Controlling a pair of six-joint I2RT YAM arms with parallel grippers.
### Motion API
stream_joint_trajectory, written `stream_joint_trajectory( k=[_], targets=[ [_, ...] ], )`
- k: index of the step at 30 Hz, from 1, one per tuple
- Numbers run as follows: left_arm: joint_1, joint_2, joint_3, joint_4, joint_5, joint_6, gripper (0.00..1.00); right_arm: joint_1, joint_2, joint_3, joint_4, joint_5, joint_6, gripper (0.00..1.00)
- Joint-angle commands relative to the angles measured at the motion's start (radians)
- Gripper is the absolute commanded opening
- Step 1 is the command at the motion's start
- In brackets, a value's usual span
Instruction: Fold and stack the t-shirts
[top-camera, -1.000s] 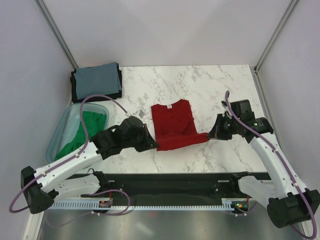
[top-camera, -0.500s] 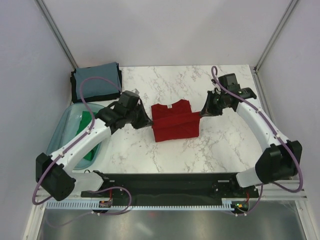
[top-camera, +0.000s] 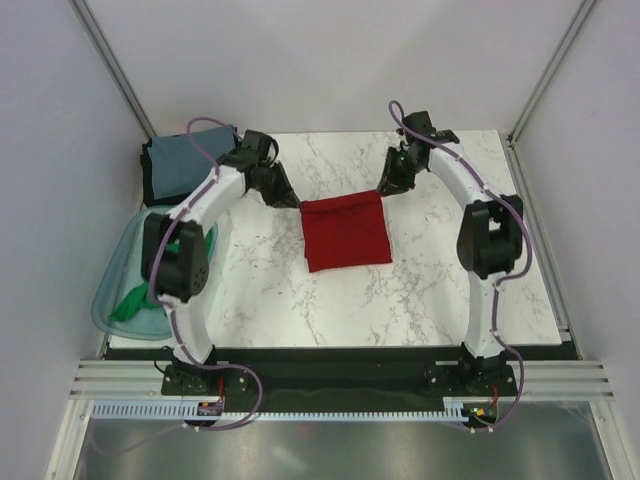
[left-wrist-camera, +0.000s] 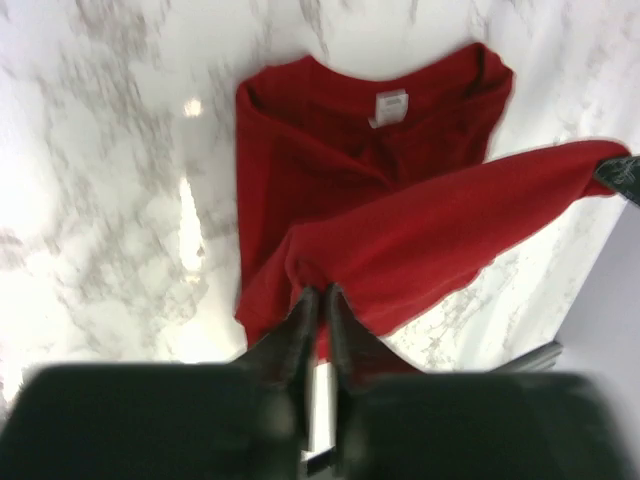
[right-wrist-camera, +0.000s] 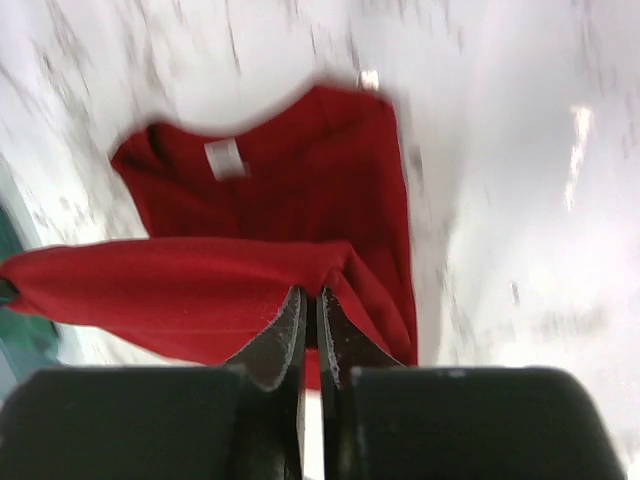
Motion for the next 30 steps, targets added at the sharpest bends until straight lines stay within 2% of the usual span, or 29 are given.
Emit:
stream_joint_trajectory(
  k=[1, 2, 3, 4, 5, 7, 9, 12, 13, 15, 16, 17, 18, 19, 20, 22, 26, 30],
  targets=[
    [0.096, 0.224, 0.279, -0.024, 0.1, 0.15, 0.24, -0.038, 0.197, 0.295, -0.022, 0.084, 0.042, 0.51],
    [0.108, 0.359, 0.354, -0.047, 0.123, 0.166, 0.33, -0.041, 0.24, 0.356, -0.035, 0.083, 0.062, 0.7],
    [0.116, 0.418, 0.437, -0.144, 0.131, 0.177, 0.38, -0.042, 0.308, 0.411, -0.044, 0.07, 0.071, 0.83],
    [0.127, 0.471, 0.596, -0.215, 0.128, 0.186, 0.41, -0.042, 0.326, 0.481, -0.05, 0.048, 0.085, 0.98],
    [0.127, 0.523, 0.641, -0.252, 0.132, 0.192, 0.42, -0.041, 0.33, 0.491, -0.056, 0.025, 0.088, 0.98],
    [0.116, 0.491, 0.618, -0.25, 0.128, 0.201, 0.47, -0.038, 0.265, 0.45, -0.05, 0.032, 0.08, 0.98],
    [0.107, 0.394, 0.547, -0.217, 0.094, 0.206, 0.49, -0.036, 0.137, 0.271, 0.023, 0.046, 0.06, 0.98],
    [0.105, 0.241, 0.351, -0.112, 0.048, 0.192, 0.51, -0.035, -0.031, 0.018, 0.103, 0.043, 0.047, 0.98],
    [0.107, 0.207, 0.243, -0.046, 0.027, 0.18, 0.52, -0.036, -0.072, -0.116, 0.141, 0.038, 0.047, 0.98],
    [0.105, 0.098, 0.133, 0.016, -0.01, 0.152, 0.54, -0.033, -0.207, -0.258, 0.191, 0.024, 0.048, 0.98],
    [0.104, 0.061, 0.019, 0.057, -0.051, 0.117, 0.56, -0.033, -0.253, -0.394, 0.238, 0.024, 0.051, 0.98],
    [0.104, 0.027, -0.045, 0.145, -0.061, 0.102, 0.59, -0.033, -0.299, -0.461, 0.257, 0.023, 0.053, 0.98],
    [0.102, 0.0, -0.106, 0.207, -0.065, 0.083, 0.79, -0.03, -0.388, -0.524, 0.275, 0.018, 0.053, 0.98],
    [0.099, -0.054, -0.219, 0.262, -0.067, 0.054, 0.91, -0.029, -0.434, -0.641, 0.313, 0.009, 0.054, 0.98],
    [0.098, -0.068, -0.267, 0.38, -0.053, 0.043, 0.99, -0.029, -0.474, -0.697, 0.33, 0.004, 0.056, 0.98],
    [0.098, -0.048, -0.335, 0.45, 0.011, 0.016, 1.0, -0.024, -0.579, -0.821, 0.364, -0.026, 0.054, 0.98],
    [0.078, 0.021, -0.308, 0.49, 0.031, -0.003, 0.98, -0.022, -0.703, -0.905, 0.306, -0.033, -0.021, 0.98],
    [0.063, 0.074, -0.285, 0.57, 0.03, -0.02, 0.94, -0.019, -0.774, -0.952, 0.295, -0.051, -0.015, 0.98]
  ],
)
